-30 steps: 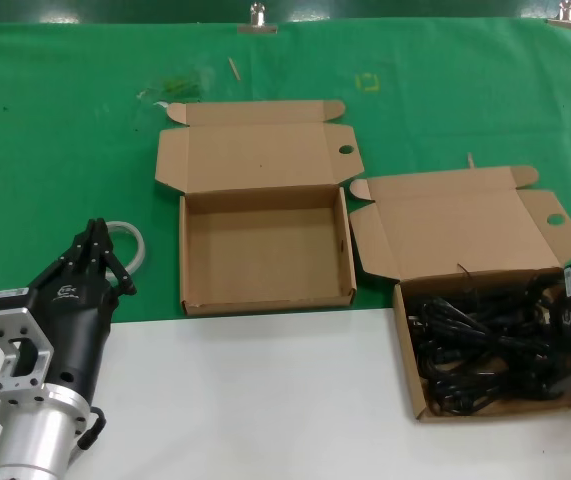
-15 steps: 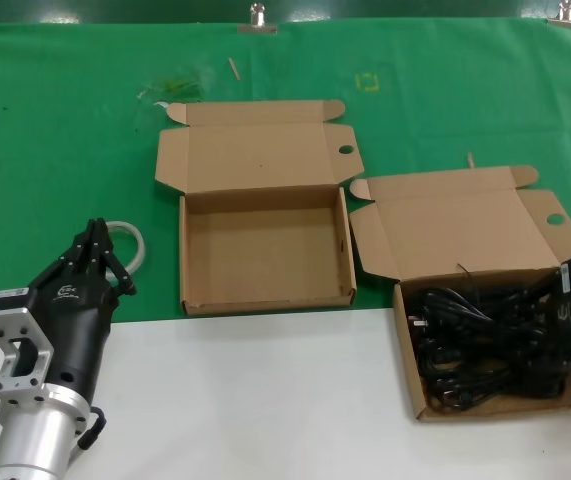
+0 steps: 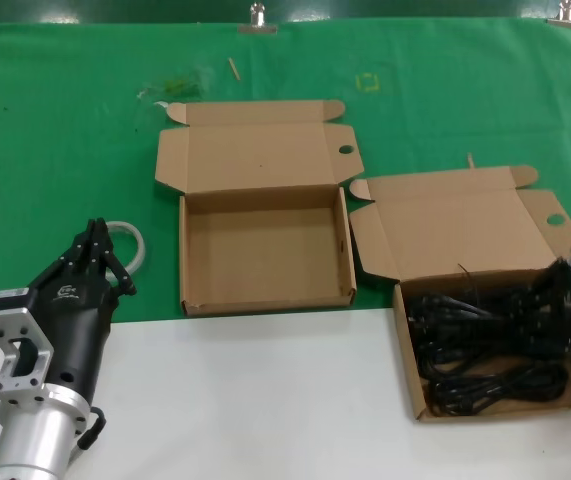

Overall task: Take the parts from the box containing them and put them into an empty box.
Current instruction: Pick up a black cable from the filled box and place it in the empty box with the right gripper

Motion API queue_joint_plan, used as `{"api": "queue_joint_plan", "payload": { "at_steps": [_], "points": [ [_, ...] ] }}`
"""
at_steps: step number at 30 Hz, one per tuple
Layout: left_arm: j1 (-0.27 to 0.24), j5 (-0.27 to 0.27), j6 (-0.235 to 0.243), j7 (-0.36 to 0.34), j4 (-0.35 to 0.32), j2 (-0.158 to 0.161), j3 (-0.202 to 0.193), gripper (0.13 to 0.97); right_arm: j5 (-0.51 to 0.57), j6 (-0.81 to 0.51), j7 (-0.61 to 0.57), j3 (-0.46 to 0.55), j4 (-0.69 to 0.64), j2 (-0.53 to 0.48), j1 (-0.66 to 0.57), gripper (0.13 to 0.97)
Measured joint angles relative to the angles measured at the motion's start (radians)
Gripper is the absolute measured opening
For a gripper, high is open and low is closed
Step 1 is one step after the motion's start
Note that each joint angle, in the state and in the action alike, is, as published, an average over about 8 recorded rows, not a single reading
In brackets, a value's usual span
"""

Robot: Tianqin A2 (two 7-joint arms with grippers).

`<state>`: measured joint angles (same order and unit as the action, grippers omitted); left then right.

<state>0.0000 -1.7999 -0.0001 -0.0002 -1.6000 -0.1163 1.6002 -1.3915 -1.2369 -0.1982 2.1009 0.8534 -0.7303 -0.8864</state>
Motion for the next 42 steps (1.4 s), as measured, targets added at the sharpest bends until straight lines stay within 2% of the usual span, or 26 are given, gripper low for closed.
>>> {"api": "queue_joint_plan", "payload": {
  "at_steps": [12,23,32,42],
  "points": [
    [0.000,0.000,0.000,0.000,0.000,0.000,0.000,0.156,-0.018,-0.021,0.077,-0.015,0.117,0.022,-0.050,0.207],
    [0.000,0.000,0.000,0.000,0.000,0.000,0.000,0.156,0.034,0.094,0.078,0.028,0.120,0.184,-0.087,0.207],
    [0.000,0.000,0.000,0.000,0.000,0.000,0.000,0.156,0.067,0.196,-0.035,0.074,-0.077,0.379,-0.167,0.207],
    [0.000,0.000,0.000,0.000,0.000,0.000,0.000,0.156,0.050,0.335,-0.286,0.067,-0.475,0.615,-0.276,0.207]
  ]
}}
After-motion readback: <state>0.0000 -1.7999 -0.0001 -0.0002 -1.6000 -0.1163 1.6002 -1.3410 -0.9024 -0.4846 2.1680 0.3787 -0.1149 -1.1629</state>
